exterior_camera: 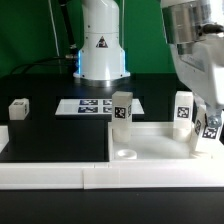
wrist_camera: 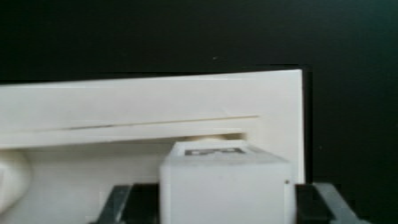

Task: Assemble square table

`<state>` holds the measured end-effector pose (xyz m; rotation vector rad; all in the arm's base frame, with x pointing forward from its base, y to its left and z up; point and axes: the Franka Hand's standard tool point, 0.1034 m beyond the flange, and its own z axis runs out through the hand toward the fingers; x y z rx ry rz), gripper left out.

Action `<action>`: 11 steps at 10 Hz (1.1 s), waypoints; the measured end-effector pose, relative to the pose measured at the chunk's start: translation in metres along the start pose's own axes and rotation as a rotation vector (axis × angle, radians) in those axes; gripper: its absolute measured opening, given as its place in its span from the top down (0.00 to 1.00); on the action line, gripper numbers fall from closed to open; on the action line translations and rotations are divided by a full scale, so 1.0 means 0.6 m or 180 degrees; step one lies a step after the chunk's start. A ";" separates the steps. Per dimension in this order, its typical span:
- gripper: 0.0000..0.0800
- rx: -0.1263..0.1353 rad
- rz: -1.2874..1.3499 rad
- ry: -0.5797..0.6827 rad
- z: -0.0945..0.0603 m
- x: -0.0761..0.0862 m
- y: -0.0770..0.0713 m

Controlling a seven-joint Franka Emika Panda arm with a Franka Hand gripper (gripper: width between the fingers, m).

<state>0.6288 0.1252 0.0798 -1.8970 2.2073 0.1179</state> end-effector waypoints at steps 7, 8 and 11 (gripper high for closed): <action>0.19 -0.0217 -0.2507 0.0000 0.004 0.000 0.008; 0.19 -0.0219 -0.2760 -0.0006 0.003 0.004 0.007; 0.19 -0.0329 -0.4525 0.0193 0.007 0.033 -0.018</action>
Offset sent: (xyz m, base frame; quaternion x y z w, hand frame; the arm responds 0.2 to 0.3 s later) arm 0.0068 0.0081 0.0001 -0.0720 0.0212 -0.5247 0.8480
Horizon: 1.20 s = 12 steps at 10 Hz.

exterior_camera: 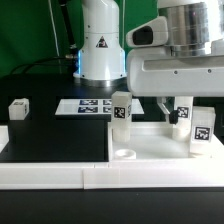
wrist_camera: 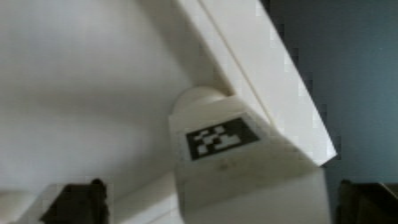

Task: Assemble square table

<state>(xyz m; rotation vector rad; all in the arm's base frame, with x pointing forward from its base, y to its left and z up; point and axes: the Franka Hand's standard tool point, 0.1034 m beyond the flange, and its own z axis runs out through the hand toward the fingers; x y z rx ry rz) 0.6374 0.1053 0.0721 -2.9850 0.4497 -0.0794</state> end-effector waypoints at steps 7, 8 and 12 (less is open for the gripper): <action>0.64 0.0001 0.1643 0.0002 0.002 -0.006 0.001; 0.64 -0.0006 0.2247 0.0068 0.003 -0.008 0.003; 0.64 0.0342 0.4078 0.0180 0.002 -0.026 0.005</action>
Offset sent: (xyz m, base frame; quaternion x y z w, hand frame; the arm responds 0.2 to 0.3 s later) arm 0.0000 0.0000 0.0000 0.0000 0.0000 0.1938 0.9810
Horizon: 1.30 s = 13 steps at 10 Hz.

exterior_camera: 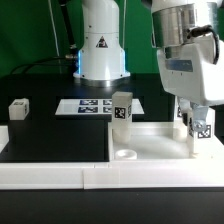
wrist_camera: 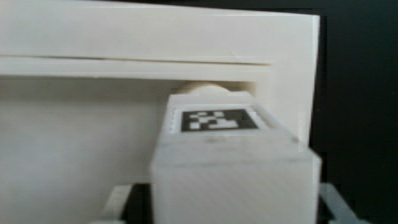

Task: Assemble square table

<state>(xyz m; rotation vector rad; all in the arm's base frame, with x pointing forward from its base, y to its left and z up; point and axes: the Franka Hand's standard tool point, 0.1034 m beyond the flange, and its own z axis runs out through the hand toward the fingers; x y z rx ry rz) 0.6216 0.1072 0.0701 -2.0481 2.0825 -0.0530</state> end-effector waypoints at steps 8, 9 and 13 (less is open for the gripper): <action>0.20 -0.0223 -0.2114 -0.0056 0.000 -0.024 -0.006; 0.19 -0.0243 -0.2628 -0.0076 0.000 -0.019 -0.006; 0.19 -0.0363 -0.4293 -0.0179 0.004 -0.004 -0.014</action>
Offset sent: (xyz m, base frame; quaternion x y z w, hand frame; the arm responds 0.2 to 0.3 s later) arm 0.0029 0.0082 0.0067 -0.0925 0.0249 -0.3333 0.9380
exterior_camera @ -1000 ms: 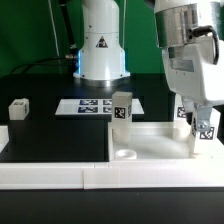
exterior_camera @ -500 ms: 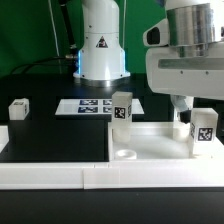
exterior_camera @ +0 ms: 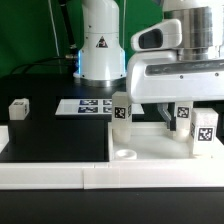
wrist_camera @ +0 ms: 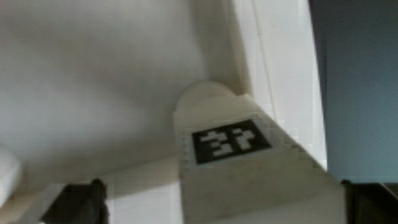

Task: Assemble square table

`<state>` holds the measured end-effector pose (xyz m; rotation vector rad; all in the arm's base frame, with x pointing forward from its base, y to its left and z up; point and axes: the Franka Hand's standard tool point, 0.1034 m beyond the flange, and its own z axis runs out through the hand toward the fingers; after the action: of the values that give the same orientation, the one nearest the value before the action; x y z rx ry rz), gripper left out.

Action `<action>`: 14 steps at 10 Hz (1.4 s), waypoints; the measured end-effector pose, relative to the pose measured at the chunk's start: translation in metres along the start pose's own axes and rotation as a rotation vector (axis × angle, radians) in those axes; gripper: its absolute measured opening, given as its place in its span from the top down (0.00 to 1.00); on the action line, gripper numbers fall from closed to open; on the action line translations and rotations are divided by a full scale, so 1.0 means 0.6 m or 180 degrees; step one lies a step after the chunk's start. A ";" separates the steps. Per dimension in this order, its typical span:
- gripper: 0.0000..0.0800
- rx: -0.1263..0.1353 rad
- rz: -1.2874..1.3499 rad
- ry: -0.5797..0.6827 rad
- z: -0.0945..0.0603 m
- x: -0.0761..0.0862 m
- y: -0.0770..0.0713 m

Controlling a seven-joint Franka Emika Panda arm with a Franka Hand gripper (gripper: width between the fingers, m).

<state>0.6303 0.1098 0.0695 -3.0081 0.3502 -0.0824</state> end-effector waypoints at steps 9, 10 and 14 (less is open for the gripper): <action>0.64 0.0069 0.2864 -0.0109 0.000 -0.002 0.002; 0.64 0.0074 0.3481 -0.0140 0.000 -0.003 0.000; 0.64 0.0058 0.4963 -0.0234 0.004 -0.004 -0.013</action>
Offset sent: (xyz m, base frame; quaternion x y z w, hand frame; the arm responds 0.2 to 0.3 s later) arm 0.0000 0.0000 0.0000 0.0000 0.0000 0.1938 0.9810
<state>0.6298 0.1181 0.0677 -1.8758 2.3358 0.1561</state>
